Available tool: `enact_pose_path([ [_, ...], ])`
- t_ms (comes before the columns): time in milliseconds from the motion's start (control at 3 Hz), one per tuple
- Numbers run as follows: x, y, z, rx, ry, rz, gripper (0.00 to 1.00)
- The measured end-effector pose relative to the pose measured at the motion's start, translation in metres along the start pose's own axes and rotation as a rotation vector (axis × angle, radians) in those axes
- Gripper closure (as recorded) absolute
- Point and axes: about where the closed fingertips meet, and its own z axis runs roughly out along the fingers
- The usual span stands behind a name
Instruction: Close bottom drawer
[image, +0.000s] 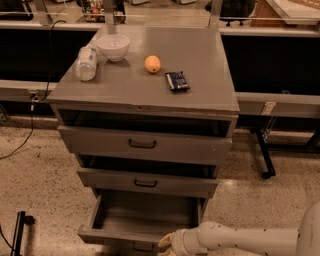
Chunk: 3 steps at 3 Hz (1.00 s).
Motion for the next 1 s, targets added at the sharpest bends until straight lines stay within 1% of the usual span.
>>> enact_pose_path([
  [333, 0.0249, 0.0100, 0.0115, 0.022, 0.004, -0.007, 0.84],
  [667, 0.0248, 0.0122, 0.0136, 0.019, 0.001, -0.007, 1.00],
  [1000, 0.0276, 0.0107, 0.0149, 0.043, 0.015, -0.001, 1.00],
])
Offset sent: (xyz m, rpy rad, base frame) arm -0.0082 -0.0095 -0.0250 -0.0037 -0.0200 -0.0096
